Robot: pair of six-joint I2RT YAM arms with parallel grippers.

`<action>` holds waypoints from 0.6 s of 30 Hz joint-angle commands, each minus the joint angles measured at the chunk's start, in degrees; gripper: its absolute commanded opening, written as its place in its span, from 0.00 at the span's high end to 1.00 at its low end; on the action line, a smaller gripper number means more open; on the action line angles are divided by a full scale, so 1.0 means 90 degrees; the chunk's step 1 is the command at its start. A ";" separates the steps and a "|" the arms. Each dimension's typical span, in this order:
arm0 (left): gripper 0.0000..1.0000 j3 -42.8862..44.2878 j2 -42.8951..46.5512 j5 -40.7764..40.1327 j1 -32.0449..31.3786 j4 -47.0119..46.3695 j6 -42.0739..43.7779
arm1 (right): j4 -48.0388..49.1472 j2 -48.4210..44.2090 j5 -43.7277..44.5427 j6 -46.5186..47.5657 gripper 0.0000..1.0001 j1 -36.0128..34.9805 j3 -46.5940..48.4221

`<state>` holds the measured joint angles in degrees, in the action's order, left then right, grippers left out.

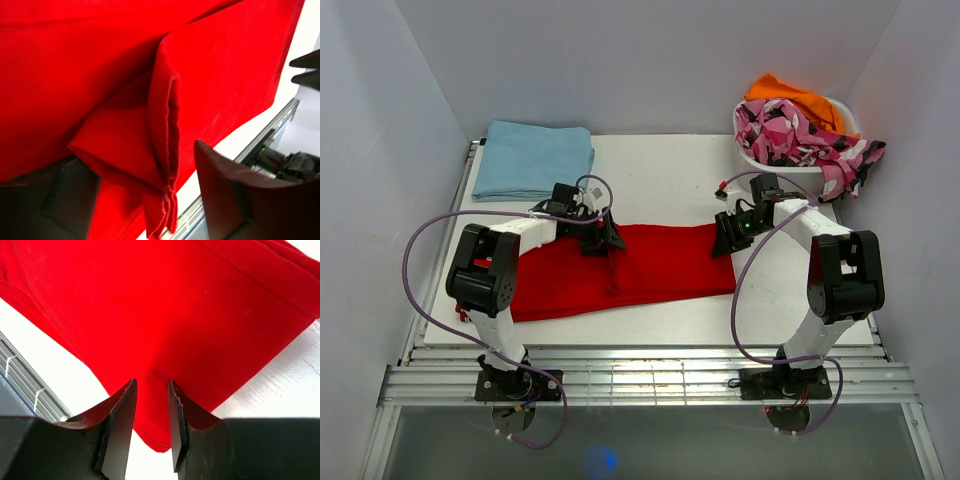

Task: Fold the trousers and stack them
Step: Fold the trousers

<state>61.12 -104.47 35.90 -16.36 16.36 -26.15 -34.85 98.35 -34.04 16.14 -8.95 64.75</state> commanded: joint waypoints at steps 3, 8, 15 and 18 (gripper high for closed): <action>0.46 -0.0023 0.0405 0.0375 -0.0116 -0.0675 0.0355 | -0.0112 -0.0165 -0.0085 0.0150 0.63 0.0076 -0.0065; 0.92 -0.0180 0.0835 0.0630 -0.0125 -0.0558 0.0903 | -0.0122 -0.0175 -0.0036 0.0247 0.63 0.0184 -0.0144; 0.89 -0.0444 0.1042 0.0455 -0.0116 -0.0363 0.1607 | -0.0161 -0.0039 -0.0143 0.0287 0.63 0.0233 -0.0105; 0.89 -0.0424 0.0583 0.0338 -0.0106 -0.0246 0.1519 | -0.0180 0.0117 -0.0182 0.0296 0.63 0.0233 -0.0056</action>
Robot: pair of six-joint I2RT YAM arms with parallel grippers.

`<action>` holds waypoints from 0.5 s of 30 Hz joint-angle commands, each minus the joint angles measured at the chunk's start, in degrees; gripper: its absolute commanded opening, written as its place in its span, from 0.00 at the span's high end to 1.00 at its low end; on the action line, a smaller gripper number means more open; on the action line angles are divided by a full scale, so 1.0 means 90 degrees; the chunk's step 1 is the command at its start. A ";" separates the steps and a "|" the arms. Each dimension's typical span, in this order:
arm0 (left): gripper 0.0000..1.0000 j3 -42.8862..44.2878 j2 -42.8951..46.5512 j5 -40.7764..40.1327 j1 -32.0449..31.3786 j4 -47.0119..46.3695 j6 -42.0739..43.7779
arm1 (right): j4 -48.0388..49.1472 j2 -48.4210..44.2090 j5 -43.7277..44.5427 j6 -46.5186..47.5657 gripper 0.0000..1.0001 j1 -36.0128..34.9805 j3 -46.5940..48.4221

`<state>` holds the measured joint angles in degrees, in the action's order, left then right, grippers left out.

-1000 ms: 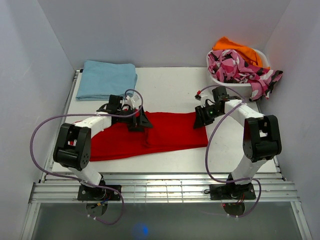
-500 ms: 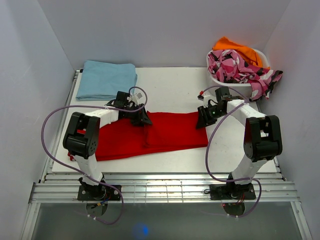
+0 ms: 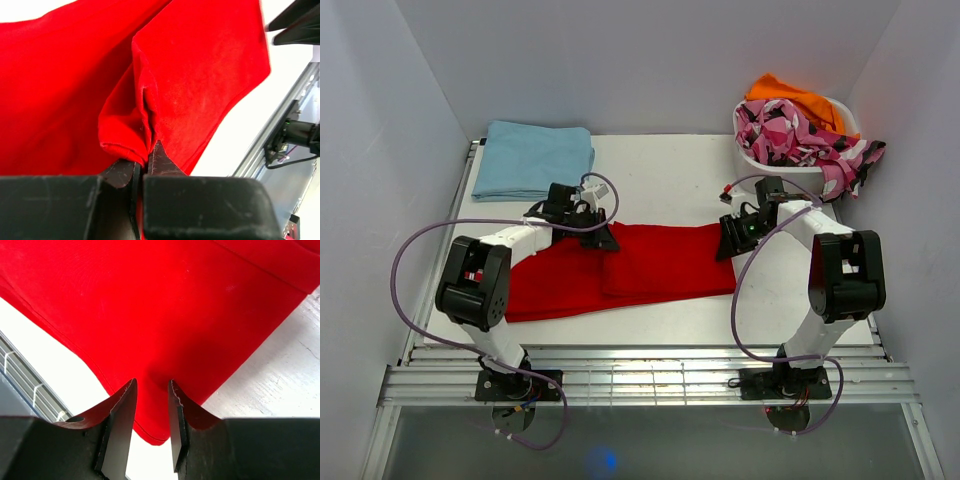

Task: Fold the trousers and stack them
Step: Fold the trousers

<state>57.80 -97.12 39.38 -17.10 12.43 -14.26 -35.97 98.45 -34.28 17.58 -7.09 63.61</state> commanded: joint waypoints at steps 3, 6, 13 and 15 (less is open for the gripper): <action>0.89 -0.0181 -0.0497 -0.0146 -0.0023 0.0055 0.0033 | -0.0047 0.0193 -0.0175 0.0156 0.63 0.0026 0.0090; 0.89 -0.0280 -0.0556 -0.0487 -0.0014 -0.0052 0.0022 | -0.0037 0.0271 -0.0205 0.0204 0.63 0.0026 0.0100; 0.69 0.0198 -0.0713 -0.1415 0.0094 0.0552 0.0451 | 0.0177 0.0651 -0.0068 0.0429 0.64 0.0017 -0.0280; 0.61 0.0296 -0.0693 -0.1552 0.0103 0.0679 0.0598 | 0.0256 0.0730 -0.0107 0.0449 0.65 0.0026 -0.0359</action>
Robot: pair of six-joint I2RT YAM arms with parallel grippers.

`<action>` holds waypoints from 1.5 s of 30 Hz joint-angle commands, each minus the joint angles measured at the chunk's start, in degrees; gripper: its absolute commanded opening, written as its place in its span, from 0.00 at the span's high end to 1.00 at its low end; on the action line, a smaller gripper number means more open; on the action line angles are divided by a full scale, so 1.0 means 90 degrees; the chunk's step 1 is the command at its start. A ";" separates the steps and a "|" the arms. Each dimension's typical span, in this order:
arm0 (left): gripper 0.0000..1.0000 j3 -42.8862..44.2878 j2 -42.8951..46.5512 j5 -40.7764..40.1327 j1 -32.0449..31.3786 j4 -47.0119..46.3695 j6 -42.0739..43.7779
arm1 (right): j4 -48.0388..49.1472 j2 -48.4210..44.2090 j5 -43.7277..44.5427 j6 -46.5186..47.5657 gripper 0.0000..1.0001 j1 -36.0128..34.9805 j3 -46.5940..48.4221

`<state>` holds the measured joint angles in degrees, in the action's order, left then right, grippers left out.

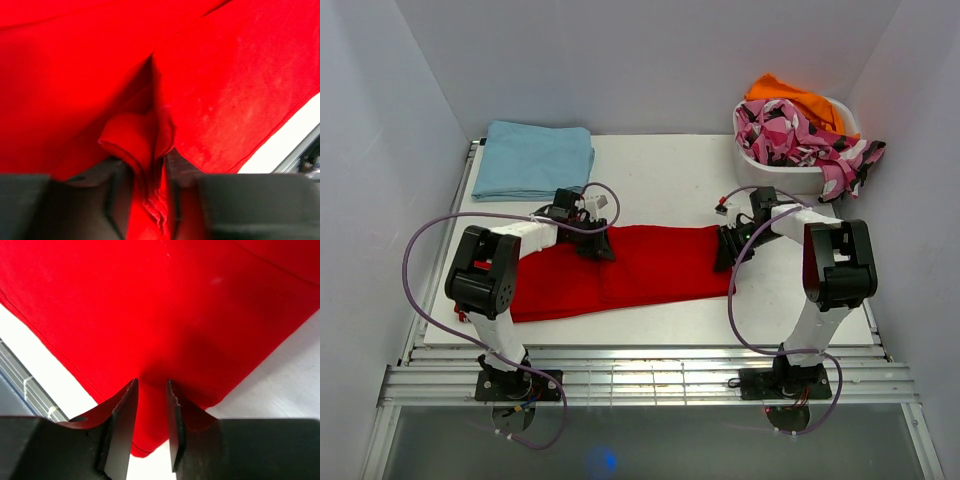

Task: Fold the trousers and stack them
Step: Fold the trousers

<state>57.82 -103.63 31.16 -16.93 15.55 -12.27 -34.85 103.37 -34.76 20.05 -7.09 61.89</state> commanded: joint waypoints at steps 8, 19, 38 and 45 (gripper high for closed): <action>0.20 0.1153 0.0428 -0.0318 0.0250 0.1807 0.1859 | 0.0610 -0.0040 -0.0415 -0.0089 0.73 0.0036 -0.1064; 0.08 0.1252 0.0842 0.2523 0.0348 0.3243 0.2555 | 0.0211 -0.0109 -0.1234 -0.0636 0.83 0.0251 -0.1339; 0.28 0.2480 -0.2234 0.2076 0.0338 0.2217 0.1705 | -0.0054 0.0074 -0.2243 -0.0157 0.78 0.0329 -0.1545; 0.28 0.2668 -0.2274 0.1861 0.0338 0.2432 0.1891 | 0.0170 0.0801 -0.1480 -0.0694 0.82 0.0700 -0.1105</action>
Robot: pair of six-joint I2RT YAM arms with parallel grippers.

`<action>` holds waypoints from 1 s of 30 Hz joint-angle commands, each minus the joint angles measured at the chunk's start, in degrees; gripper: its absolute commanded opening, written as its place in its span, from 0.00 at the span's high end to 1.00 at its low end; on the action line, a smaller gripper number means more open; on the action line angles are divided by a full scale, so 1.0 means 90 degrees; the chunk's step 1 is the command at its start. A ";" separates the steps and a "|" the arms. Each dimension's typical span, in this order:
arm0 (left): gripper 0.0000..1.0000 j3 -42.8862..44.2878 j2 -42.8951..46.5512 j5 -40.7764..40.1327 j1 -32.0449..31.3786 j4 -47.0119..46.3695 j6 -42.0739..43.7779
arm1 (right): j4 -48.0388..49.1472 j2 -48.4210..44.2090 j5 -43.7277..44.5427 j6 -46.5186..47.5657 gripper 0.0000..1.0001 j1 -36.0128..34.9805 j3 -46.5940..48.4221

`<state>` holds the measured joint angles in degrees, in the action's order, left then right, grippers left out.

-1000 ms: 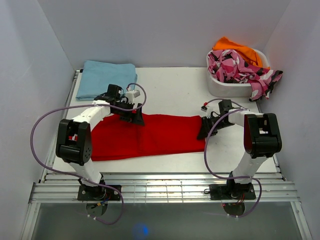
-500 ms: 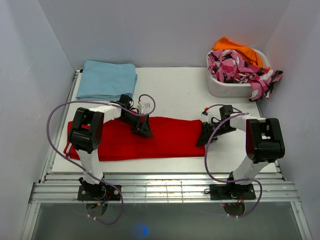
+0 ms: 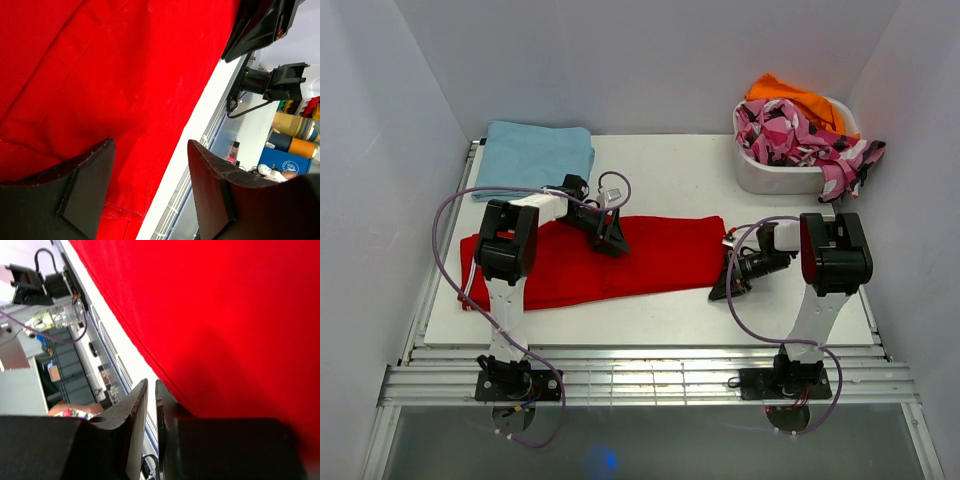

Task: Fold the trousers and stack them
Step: Fold the trousers

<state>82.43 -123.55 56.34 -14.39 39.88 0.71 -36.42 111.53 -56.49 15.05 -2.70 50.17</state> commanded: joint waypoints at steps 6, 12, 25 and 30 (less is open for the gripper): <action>0.28 -0.0643 0.0377 -0.0742 0.0066 -0.0310 0.0780 | -0.1146 -0.1127 -0.0666 0.1382 0.78 0.0612 0.0402; 0.28 -0.1336 0.0768 -0.0869 0.0008 -0.0067 0.1462 | 0.0354 -0.2643 0.0025 -0.0020 0.60 0.0691 0.0539; 0.28 -0.1659 0.0876 -0.0732 -0.0159 -0.0056 0.1503 | 0.1528 -0.1075 0.1863 -0.0325 0.32 0.0759 0.0498; 0.28 -0.1854 0.1012 -0.0742 -0.0159 -0.0192 0.1474 | 0.1488 -0.0683 0.0994 -0.0460 0.39 0.0720 0.0208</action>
<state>69.25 -114.59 56.47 -15.11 36.82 12.38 -23.42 102.52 -46.98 10.66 4.23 54.30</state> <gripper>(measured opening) 0.718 0.636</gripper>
